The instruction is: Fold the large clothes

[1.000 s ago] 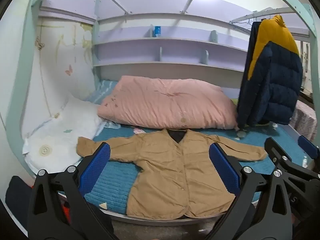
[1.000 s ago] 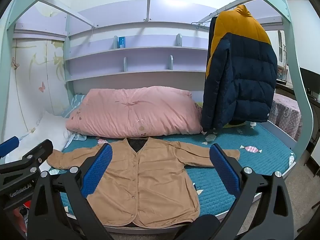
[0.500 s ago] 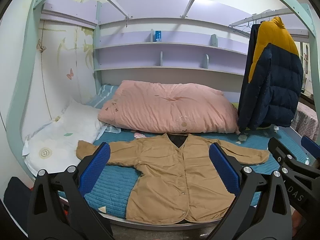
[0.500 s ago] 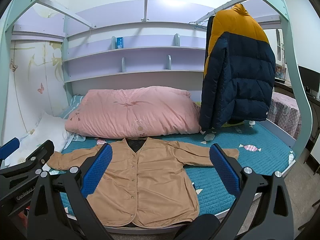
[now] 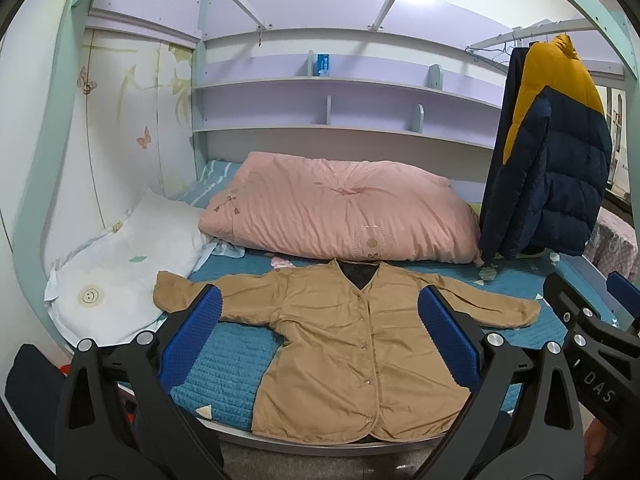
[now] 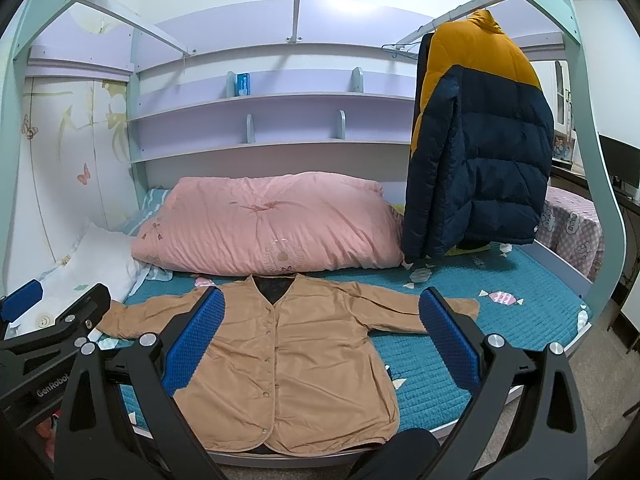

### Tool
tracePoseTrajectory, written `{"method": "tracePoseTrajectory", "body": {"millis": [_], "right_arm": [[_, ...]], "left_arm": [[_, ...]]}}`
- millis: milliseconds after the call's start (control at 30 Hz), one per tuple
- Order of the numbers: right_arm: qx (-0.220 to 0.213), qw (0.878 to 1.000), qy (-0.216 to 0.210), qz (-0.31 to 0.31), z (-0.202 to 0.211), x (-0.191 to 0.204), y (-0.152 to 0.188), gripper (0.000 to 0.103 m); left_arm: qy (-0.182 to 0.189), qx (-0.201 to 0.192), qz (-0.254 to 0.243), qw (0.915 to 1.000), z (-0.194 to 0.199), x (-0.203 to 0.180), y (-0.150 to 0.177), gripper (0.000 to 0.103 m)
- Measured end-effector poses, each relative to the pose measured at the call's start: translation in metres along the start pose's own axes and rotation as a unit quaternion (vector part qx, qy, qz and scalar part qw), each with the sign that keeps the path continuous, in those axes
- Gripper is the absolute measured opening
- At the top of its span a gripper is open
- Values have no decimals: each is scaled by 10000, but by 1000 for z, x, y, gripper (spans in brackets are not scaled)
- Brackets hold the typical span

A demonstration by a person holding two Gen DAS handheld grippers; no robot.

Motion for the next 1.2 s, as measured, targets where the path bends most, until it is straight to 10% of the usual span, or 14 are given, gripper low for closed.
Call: {"method": "tracePoseTrajectory", "body": {"millis": [1200], "right_arm": [[18,10000,0,3,-2,3,1,94]], "left_arm": [[123,301,-52,9995,-3,1,3,98]]}}
Point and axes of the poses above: each gripper's, at about its wrist camera, not at the fingertips, and z roughly against the way its jaws point, x to its left, y to its underside, the point moved 4 cm from there along -z, roughly the way its jaws point, and after that the axes turned 10 degrees about z, right-handed, at the moved point
